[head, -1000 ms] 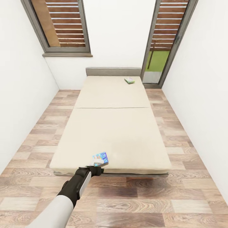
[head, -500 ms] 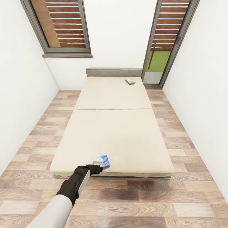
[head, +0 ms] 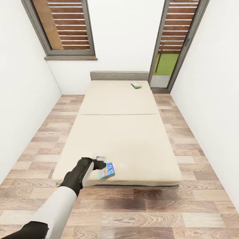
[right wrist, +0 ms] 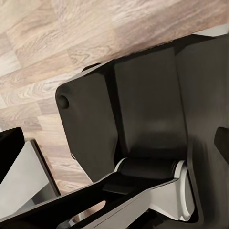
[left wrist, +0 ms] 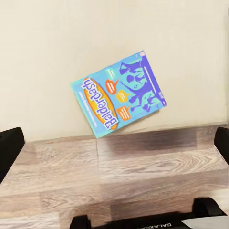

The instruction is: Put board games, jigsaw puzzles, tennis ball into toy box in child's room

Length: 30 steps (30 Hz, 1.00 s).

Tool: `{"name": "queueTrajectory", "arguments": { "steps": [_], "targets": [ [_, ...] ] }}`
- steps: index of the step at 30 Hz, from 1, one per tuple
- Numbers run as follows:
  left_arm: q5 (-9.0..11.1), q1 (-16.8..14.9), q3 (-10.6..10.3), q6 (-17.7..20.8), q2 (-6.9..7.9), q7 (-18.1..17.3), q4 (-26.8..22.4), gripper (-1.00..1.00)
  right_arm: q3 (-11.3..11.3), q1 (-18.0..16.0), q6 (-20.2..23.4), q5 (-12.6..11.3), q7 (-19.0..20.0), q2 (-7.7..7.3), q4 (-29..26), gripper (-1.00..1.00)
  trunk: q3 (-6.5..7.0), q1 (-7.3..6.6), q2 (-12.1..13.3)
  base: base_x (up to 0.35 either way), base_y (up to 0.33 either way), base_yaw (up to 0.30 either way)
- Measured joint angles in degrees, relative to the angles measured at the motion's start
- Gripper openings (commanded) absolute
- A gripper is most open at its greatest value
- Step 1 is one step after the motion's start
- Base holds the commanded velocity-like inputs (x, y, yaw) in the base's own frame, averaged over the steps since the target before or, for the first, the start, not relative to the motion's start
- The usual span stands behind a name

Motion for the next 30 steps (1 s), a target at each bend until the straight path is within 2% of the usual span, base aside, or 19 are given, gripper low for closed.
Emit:
{"name": "queueTrajectory", "arguments": {
  "steps": [2, 6, 30],
  "targets": [
    [0.02, -1.87, 0.04, 0.97, -0.14, 0.07, 0.27, 1.0, 0.0, 0.0, -0.33, -0.04, 0.0, 0.0, 0.01, 1.0, 0.0, 0.0, 0.0, 0.0, 0.0, 0.0],
    [0.02, -3.01, 0.03, 1.51, -0.18, 0.16, 0.48, 1.0, 0.0, 0.0, -0.54, -0.01, 0.0, 0.0, 0.01, 1.0, 0.0, 0.0, 0.0, 0.0, 0.0, 0.0],
    [-0.04, -3.32, -0.13, 1.3, 0.06, 0.04, 0.57, 1.0, -0.32, 0.0, -0.51, -0.26, 0.0, 0.08, -0.06, 1.0, 0.0, 0.0, 0.0, 0.0, 0.0, 0.0]
  ]
}}
